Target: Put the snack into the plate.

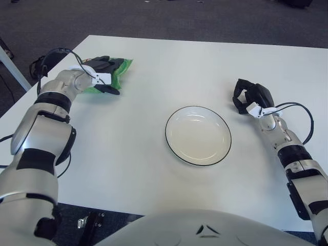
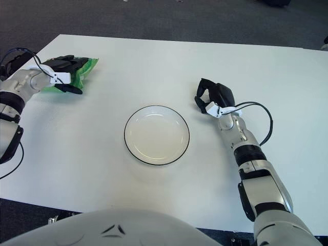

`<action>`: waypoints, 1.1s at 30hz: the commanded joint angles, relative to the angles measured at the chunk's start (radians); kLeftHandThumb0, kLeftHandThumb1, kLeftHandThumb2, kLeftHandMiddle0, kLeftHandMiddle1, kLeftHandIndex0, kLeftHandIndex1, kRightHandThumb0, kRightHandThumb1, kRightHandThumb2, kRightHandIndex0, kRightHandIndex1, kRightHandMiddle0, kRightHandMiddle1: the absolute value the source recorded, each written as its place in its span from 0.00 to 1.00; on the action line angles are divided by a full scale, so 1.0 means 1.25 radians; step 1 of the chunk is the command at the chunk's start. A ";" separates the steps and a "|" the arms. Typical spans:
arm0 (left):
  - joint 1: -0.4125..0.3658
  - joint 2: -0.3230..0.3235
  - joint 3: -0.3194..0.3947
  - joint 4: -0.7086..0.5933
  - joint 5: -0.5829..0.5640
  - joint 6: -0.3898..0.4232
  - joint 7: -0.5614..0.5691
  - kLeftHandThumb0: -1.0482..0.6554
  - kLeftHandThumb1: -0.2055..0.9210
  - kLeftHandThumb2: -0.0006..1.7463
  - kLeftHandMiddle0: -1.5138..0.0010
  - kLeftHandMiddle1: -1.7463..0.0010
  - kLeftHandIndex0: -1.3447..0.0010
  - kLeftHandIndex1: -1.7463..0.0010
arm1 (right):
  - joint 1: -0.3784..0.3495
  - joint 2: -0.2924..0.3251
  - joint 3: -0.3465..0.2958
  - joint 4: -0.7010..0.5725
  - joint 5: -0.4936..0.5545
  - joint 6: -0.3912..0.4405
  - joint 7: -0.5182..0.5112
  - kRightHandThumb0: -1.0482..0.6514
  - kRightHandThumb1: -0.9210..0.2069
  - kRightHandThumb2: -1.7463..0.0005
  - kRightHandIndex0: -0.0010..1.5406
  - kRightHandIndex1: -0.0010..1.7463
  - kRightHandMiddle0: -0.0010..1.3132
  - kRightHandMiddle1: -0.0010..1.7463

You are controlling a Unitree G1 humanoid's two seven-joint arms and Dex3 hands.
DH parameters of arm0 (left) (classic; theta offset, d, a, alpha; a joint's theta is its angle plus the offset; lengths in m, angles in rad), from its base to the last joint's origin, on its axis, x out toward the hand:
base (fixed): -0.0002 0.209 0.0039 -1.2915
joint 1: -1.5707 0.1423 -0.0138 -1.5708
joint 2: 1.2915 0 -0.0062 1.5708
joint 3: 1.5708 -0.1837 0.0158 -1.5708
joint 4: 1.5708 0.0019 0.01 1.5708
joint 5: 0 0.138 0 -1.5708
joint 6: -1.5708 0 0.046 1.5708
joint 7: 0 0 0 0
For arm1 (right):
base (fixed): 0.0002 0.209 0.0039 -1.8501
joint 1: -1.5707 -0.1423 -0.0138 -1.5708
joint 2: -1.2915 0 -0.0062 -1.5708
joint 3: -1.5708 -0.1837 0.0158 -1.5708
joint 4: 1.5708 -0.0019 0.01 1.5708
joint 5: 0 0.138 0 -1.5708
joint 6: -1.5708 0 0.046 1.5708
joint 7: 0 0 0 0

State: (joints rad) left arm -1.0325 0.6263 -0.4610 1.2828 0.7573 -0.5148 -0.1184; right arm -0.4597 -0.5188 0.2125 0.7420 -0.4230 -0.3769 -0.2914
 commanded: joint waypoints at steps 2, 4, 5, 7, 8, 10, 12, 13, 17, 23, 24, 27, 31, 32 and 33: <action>0.036 -0.010 -0.008 0.039 -0.002 0.057 0.025 0.01 0.92 0.14 1.00 1.00 1.00 1.00 | 0.079 0.006 0.031 0.039 -0.025 0.028 0.054 0.31 0.62 0.18 0.83 1.00 0.53 1.00; 0.044 -0.019 -0.004 0.047 -0.010 0.076 0.026 0.04 0.91 0.14 1.00 1.00 1.00 1.00 | 0.081 0.006 0.031 0.036 -0.024 0.028 0.057 0.31 0.62 0.18 0.83 1.00 0.53 1.00; 0.048 -0.021 0.001 0.051 -0.016 0.085 0.024 0.04 0.91 0.14 1.00 1.00 1.00 1.00 | 0.082 0.006 0.031 0.033 -0.023 0.029 0.058 0.31 0.62 0.18 0.83 1.00 0.53 1.00; 0.054 -0.023 0.008 0.057 -0.025 0.099 0.024 0.07 0.90 0.14 1.00 1.00 1.00 1.00 | 0.083 0.005 0.031 0.029 -0.024 0.030 0.060 0.31 0.62 0.18 0.83 1.00 0.53 1.00; 0.057 -0.022 0.010 0.059 -0.028 0.103 0.025 0.07 0.90 0.14 1.00 1.00 1.00 1.00 | 0.084 0.005 0.031 0.027 -0.024 0.031 0.060 0.31 0.62 0.18 0.83 1.00 0.53 1.00; 0.075 -0.018 0.026 0.063 -0.046 0.112 0.038 0.08 0.90 0.14 1.00 1.00 1.00 1.00 | 0.086 0.003 0.033 0.022 -0.028 0.033 0.060 0.31 0.62 0.18 0.83 1.00 0.53 1.00; 0.087 -0.015 0.035 0.064 -0.058 0.115 0.050 0.08 0.86 0.20 1.00 1.00 1.00 0.99 | 0.088 0.002 0.033 0.017 -0.029 0.035 0.060 0.31 0.63 0.18 0.83 1.00 0.53 1.00; 0.092 -0.016 0.039 0.064 -0.063 0.117 0.061 0.09 0.84 0.23 1.00 1.00 1.00 0.99 | 0.088 0.002 0.034 0.015 -0.029 0.036 0.061 0.31 0.63 0.17 0.83 1.00 0.53 1.00; 0.112 -0.018 0.051 0.060 -0.079 0.120 0.115 0.24 0.55 0.47 0.98 0.59 1.00 0.65 | 0.092 -0.002 0.036 0.008 -0.034 0.038 0.059 0.31 0.63 0.17 0.83 1.00 0.54 1.00; 0.125 -0.018 0.048 0.058 -0.077 0.120 0.190 0.39 0.33 0.66 0.78 0.13 1.00 0.11 | 0.091 -0.007 0.042 0.005 -0.039 0.039 0.059 0.30 0.64 0.17 0.83 1.00 0.54 1.00; 0.125 -0.018 0.047 0.059 -0.077 0.120 0.192 0.39 0.33 0.67 0.77 0.12 1.00 0.09 | 0.091 -0.008 0.042 0.005 -0.039 0.039 0.060 0.30 0.64 0.17 0.83 1.00 0.54 1.00; 0.135 -0.021 0.029 0.054 -0.055 0.130 0.283 0.65 0.35 0.74 0.66 0.05 0.87 0.03 | 0.089 -0.012 0.048 0.003 -0.046 0.044 0.061 0.30 0.64 0.17 0.83 1.00 0.54 1.00; 0.140 -0.025 0.016 0.053 -0.041 0.134 0.354 0.86 0.36 0.81 0.56 0.01 0.62 0.01 | 0.087 -0.014 0.055 0.001 -0.054 0.051 0.060 0.30 0.63 0.17 0.83 1.00 0.54 1.00; 0.140 -0.026 0.012 0.052 -0.038 0.134 0.367 0.87 0.36 0.82 0.56 0.01 0.59 0.00 | 0.087 -0.014 0.056 0.000 -0.056 0.053 0.060 0.30 0.63 0.17 0.83 1.00 0.54 1.00; 0.140 -0.027 0.010 0.052 -0.037 0.134 0.374 0.89 0.35 0.83 0.55 0.01 0.53 0.00 | 0.087 -0.013 0.056 0.000 -0.059 0.054 0.060 0.30 0.63 0.17 0.83 1.00 0.54 1.00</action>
State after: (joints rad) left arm -0.8947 0.6029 -0.4280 1.3372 0.6875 -0.3578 0.3271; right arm -0.4397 -0.5446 0.2310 0.6945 -0.4450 -0.3681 -0.2747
